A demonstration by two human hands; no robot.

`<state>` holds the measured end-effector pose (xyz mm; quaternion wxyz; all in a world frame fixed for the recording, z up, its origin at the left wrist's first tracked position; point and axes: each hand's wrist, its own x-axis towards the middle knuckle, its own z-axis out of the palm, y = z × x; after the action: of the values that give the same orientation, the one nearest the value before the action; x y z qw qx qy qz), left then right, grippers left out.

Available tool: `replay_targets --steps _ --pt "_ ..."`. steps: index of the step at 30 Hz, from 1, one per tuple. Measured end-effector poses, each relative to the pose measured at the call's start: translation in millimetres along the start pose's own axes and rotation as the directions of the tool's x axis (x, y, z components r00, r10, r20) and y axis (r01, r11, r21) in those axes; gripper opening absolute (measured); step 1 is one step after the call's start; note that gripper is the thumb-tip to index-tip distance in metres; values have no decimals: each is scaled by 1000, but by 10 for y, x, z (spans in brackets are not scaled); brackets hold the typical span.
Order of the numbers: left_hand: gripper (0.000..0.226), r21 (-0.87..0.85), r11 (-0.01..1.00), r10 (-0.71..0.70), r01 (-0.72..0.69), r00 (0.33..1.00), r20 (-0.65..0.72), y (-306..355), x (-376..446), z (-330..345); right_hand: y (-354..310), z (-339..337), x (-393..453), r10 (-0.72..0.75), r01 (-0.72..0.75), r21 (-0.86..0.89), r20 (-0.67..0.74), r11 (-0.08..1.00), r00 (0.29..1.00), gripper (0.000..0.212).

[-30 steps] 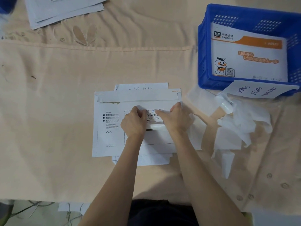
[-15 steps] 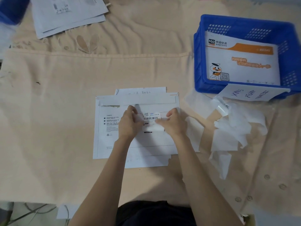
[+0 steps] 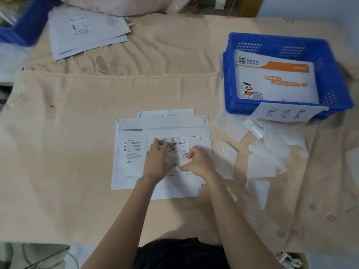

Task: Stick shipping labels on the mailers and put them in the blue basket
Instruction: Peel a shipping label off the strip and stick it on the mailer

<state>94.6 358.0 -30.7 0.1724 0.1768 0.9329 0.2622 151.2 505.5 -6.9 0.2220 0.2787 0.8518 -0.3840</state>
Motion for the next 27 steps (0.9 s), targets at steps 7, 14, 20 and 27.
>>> replay_targets --steps 7,14,20,27 --pt "83 47 986 157 -158 987 21 -116 -140 -29 68 33 -44 -70 72 -60 31 996 997 61" --pt "88 117 976 178 -186 981 70 -165 -151 -54 165 15 -20 -128 127 11 21 992 992 37" --pt "92 91 985 143 -148 988 62 -167 -128 -26 228 -20 -2 -176 175 18 69 984 982 43" --pt "103 135 983 111 -123 989 97 -67 -103 -85 190 -52 -5 -148 143 62 76 988 986 63"
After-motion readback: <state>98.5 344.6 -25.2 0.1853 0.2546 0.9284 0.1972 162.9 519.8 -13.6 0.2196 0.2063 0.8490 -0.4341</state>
